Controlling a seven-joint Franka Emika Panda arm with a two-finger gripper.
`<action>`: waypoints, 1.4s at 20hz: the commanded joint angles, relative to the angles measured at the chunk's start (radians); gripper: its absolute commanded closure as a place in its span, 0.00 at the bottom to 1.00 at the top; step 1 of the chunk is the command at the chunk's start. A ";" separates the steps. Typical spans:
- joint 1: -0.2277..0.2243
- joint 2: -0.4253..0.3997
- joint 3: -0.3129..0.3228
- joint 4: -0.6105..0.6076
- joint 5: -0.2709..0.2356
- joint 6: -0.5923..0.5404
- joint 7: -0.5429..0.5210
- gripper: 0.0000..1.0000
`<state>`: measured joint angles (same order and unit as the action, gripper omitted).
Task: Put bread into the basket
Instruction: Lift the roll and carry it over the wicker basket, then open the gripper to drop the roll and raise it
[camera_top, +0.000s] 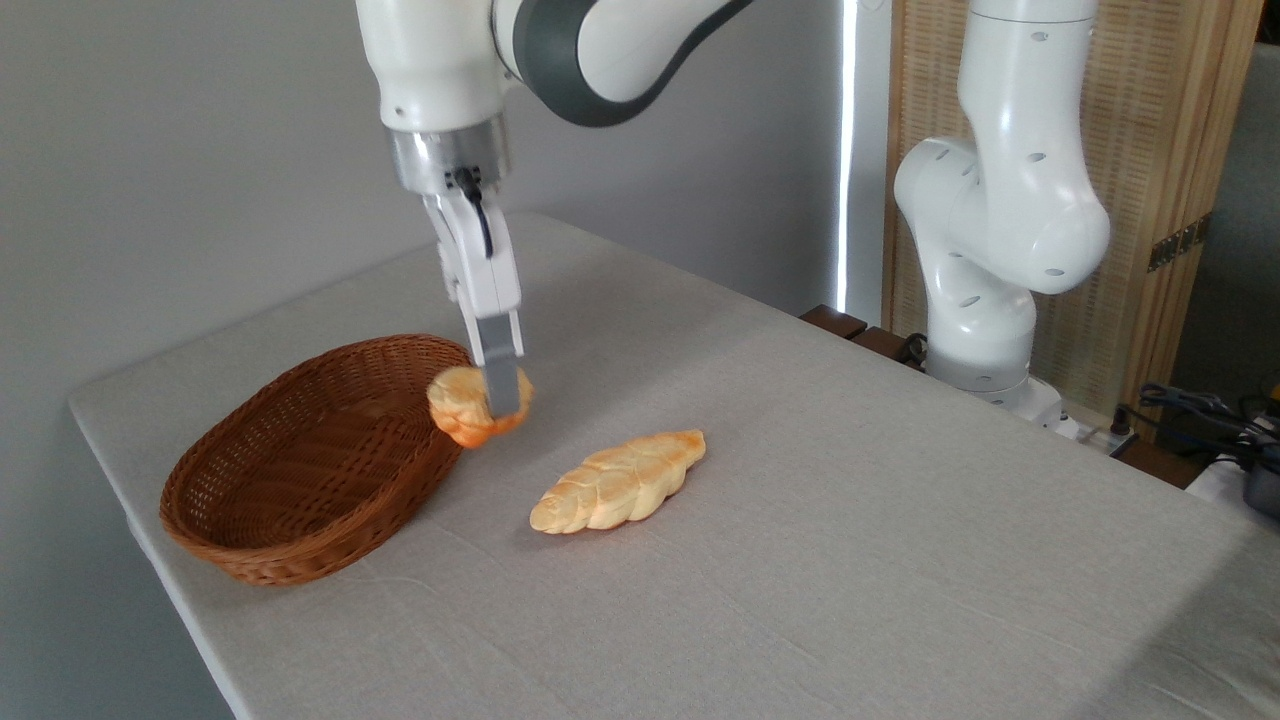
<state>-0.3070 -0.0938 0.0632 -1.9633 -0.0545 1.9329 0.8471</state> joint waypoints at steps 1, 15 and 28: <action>-0.009 0.038 -0.009 0.095 -0.045 -0.017 -0.237 0.47; -0.015 0.244 -0.144 0.165 -0.065 0.245 -0.750 0.26; -0.015 0.295 -0.172 0.165 -0.050 0.380 -0.835 0.00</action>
<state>-0.3223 0.1979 -0.1078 -1.8104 -0.1009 2.3064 0.0214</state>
